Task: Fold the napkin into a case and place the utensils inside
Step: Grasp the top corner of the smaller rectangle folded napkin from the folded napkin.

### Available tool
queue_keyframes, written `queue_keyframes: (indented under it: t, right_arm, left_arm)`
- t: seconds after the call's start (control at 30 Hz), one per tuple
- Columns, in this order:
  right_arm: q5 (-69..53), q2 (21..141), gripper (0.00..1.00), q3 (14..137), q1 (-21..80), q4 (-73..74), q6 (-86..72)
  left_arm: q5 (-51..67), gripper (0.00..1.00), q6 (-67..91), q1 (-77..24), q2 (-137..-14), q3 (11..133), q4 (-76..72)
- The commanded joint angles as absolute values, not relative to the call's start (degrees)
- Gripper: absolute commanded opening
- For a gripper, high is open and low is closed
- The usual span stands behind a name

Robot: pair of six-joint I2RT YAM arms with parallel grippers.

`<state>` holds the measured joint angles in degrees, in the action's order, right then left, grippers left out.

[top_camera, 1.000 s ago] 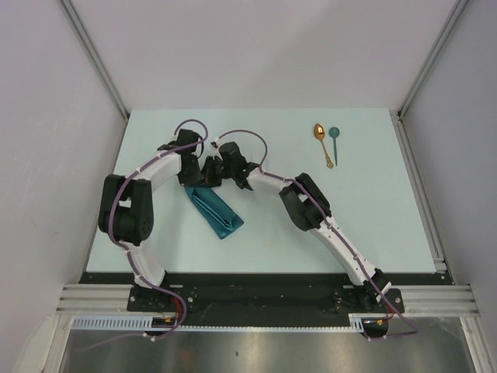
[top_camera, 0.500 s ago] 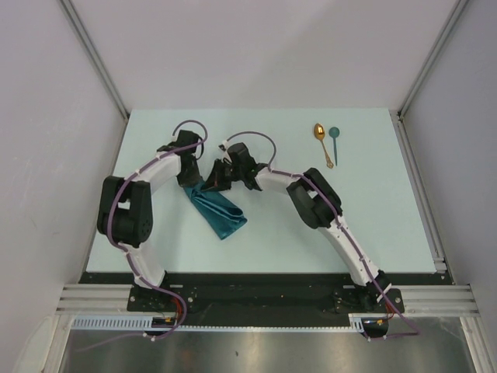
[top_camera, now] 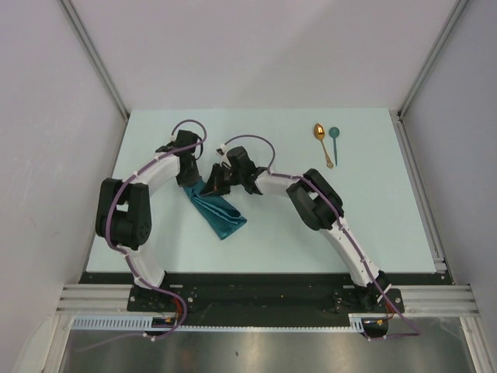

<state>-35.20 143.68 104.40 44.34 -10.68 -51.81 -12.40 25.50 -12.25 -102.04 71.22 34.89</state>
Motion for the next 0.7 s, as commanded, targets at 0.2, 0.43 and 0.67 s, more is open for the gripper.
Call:
queue_keyframes:
  t: [0.2,0.43,0.67]
  right_arm:
    - [-36.74,144.57,0.07,108.37,45.79,-13.71,-52.56]
    - [-36.39,146.68,0.07,110.83,46.41,-13.01,-52.3]
    - [-36.12,148.45,0.06,111.71,46.84,-12.39,-52.12]
  left_arm:
    - [-11.34,0.0,26.98,-12.57,-98.88,70.31,33.93]
    - [-10.28,0.0,27.33,-12.66,-98.88,69.79,33.66]
    - [-10.37,0.0,27.33,-12.66,-98.61,69.79,33.75]
